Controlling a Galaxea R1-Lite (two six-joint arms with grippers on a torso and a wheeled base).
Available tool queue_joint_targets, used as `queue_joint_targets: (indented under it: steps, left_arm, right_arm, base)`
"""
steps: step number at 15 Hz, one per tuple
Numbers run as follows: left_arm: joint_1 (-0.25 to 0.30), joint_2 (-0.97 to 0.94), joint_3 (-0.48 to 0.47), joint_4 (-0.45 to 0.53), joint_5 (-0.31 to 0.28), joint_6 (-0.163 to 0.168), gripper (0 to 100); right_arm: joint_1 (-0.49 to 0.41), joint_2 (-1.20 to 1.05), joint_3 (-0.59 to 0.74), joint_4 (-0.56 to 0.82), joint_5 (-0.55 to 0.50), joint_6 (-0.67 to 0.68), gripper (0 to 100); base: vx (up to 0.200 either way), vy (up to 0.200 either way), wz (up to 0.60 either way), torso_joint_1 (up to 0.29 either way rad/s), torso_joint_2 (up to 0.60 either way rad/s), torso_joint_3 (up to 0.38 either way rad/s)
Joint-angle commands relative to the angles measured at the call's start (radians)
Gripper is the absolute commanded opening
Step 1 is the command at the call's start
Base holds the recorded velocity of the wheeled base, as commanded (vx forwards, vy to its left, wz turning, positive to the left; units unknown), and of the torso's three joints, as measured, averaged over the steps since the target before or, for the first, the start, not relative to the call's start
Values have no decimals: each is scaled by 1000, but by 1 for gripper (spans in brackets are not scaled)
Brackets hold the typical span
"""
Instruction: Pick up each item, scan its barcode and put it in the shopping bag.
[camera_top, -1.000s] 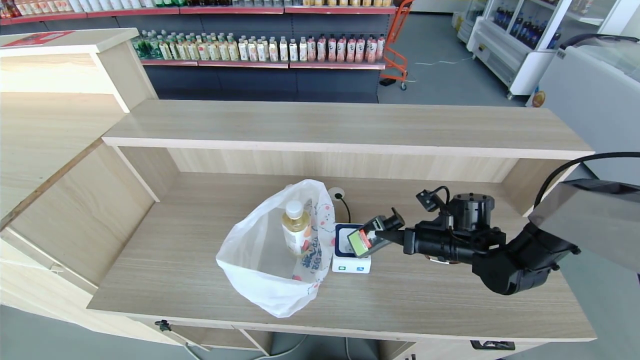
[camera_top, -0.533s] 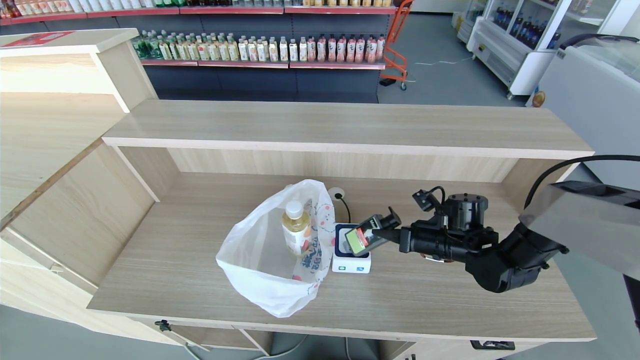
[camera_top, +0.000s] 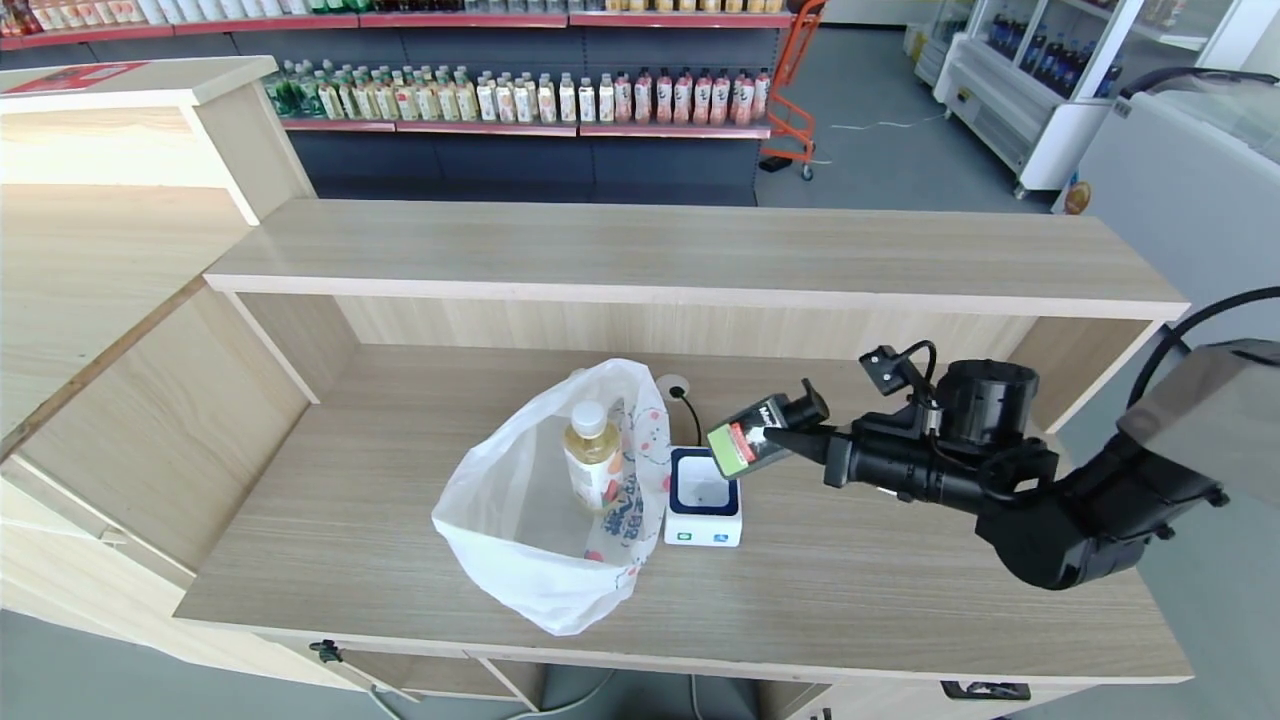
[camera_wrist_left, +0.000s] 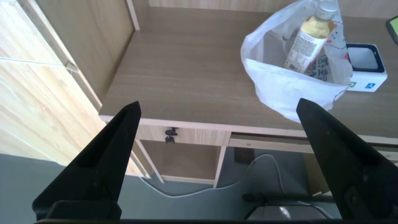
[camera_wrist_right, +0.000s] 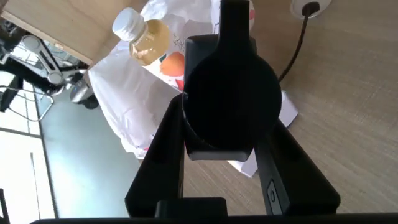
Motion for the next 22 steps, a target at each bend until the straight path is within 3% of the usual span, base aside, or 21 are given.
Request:
queue_joint_targets:
  steps: [1,4,6,10,17,22]
  left_arm:
    - [0,0,0,0,0,0,100]
    - [0,0,0,0,0,0,100]
    - [0,0,0,0,0,-5,100]
    - [0,0,0,0,0,-3,100]
    - [0,0,0,0,2,6,100]
    - [0,0,0,0,0,0,100]
  right_arm:
    - [-69,-206,183,-110,-21,-191,0]
    - [-121,-337,367,-162,-19,-198,0]
    - [-137,-386,421,-164,-19,-158,0]
    - [-138,-461,450,-107,-21,-55,0]
    - [-94,-456,441,-42,-21,-43,0]
    - [-54,-383,453,-49,-28,-90,0]
  base:
    - [0,0,0,0,0,0]
    - [0,0,0,0,0,0]
    - [0,100,0,1,1,1]
    - [0,200,0,1,1,6]
    - [0,200,0,2,0,2]
    - [0,0,0,0,0,0]
